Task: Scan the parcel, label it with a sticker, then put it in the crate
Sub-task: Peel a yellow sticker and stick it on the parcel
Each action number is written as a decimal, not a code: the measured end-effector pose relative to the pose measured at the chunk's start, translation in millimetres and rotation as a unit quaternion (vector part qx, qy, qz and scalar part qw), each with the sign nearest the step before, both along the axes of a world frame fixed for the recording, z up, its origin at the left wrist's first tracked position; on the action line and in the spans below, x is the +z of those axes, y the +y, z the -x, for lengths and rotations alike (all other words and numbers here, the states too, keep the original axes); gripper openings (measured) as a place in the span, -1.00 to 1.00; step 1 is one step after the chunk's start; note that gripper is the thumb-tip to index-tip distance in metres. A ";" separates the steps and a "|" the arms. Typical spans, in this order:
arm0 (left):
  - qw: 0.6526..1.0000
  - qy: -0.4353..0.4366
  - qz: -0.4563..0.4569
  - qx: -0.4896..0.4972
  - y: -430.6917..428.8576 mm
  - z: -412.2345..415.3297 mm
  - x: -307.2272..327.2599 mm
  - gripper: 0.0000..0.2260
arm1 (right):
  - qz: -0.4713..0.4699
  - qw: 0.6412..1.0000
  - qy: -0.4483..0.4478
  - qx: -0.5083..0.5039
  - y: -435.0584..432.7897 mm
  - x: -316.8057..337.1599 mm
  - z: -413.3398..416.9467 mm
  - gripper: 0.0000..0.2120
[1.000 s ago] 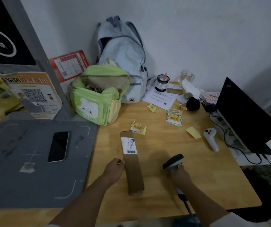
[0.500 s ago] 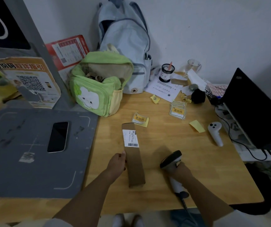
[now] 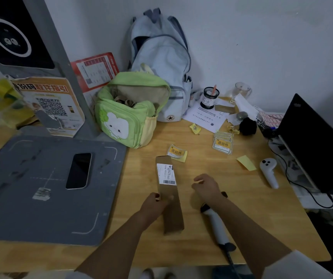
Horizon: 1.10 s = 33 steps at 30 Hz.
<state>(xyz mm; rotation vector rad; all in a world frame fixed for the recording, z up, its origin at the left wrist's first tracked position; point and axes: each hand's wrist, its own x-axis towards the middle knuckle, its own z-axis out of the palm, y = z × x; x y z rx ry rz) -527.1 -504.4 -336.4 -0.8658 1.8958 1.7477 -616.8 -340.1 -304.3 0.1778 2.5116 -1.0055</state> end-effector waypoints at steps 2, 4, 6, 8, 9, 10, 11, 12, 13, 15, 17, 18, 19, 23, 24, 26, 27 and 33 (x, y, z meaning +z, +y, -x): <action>0.999 0.010 -0.005 -0.031 2.0 -1.8 -1.6 -0.54 | 0.024 0.997 -0.059 0.047 -15.5 -7.9 -4.9 -0.68; 0.998 0.029 0.003 -0.048 4.9 -2.0 -3.9 -0.47 | 0.036 0.993 -0.095 0.066 -28.1 -12.6 -11.6 -0.59; 0.998 0.043 0.002 -0.047 6.2 -1.4 -6.5 -0.48 | 0.057 0.991 -0.113 0.050 -37.4 -15.7 -16.1 -0.52; 0.998 0.045 -0.012 -0.039 5.9 -1.4 -6.7 -0.49 | 0.049 0.992 -0.108 0.044 -43.6 -16.6 -19.6 -0.48; 0.998 0.044 -0.018 -0.030 5.3 -1.6 -5.6 -0.49 | 0.042 0.993 -0.105 0.045 -46.0 -15.5 -21.1 -0.47; 0.999 0.047 -0.021 -0.018 4.2 -1.9 -4.4 -0.51 | 0.046 0.992 -0.106 0.042 -48.6 -14.5 -22.3 -0.47; 0.998 0.054 -0.025 -0.004 2.7 -2.0 -3.9 -0.54 | 0.063 0.991 -0.109 0.037 -51.2 -13.3 -23.7 -0.47; 0.997 0.064 -0.032 0.006 0.7 -2.2 -4.3 -0.55 | 0.087 0.989 -0.111 0.035 -53.8 -11.5 -25.2 -0.50; 0.996 0.075 -0.041 0.011 -1.4 -2.5 -4.3 -0.53 | 0.108 0.987 -0.112 0.039 -56.0 -9.3 -26.9 -0.53; 0.995 0.080 -0.055 0.020 -6.1 -3.8 -4.0 -0.44 | 0.134 0.984 -0.108 0.053 -57.2 -6.6 -29.4 -0.61; 0.995 0.056 -0.067 0.046 -11.2 -5.0 -5.5 -0.34 | 0.145 0.982 -0.106 0.061 -54.3 -7.3 -31.1 -0.71; 0.995 0.033 -0.072 0.062 -13.7 -5.9 -6.0 -0.30 | 0.145 0.982 -0.110 0.057 -51.9 -8.3 -31.8 -0.75; 0.994 0.011 -0.075 0.076 -16.5 -7.0 -6.2 -0.28 | 0.139 0.982 -0.115 0.050 -48.8 -10.0 -32.1 -0.78; 0.994 -0.024 -0.065 0.081 -28.5 -11.3 -12.2 -0.29 | 0.088 0.985 -0.147 0.022 -34.9 -23.6 -31.3 -0.76; 0.995 -0.028 -0.055 0.073 -30.9 -12.1 -14.5 -0.31 | 0.081 0.983 -0.165 0.014 -32.2 -26.9 -30.4 -0.76; 0.997 -0.041 -0.032 0.057 -35.5 -12.5 -18.9 -0.40 | 0.066 0.976 -0.206 0.006 -28.2 -32.2 -28.2 -0.76; 0.997 -0.051 -0.023 0.044 -38.1 -12.2 -20.7 -0.45 | 0.060 0.974 -0.219 0.004 -26.6 -33.9 -26.6 -0.76; 0.996 -0.084 -0.023 -0.021 -50.1 -5.5 -27.2 -0.50 | 0.039 0.970 -0.237 0.022 -26.5 -34.7 1.3 -0.80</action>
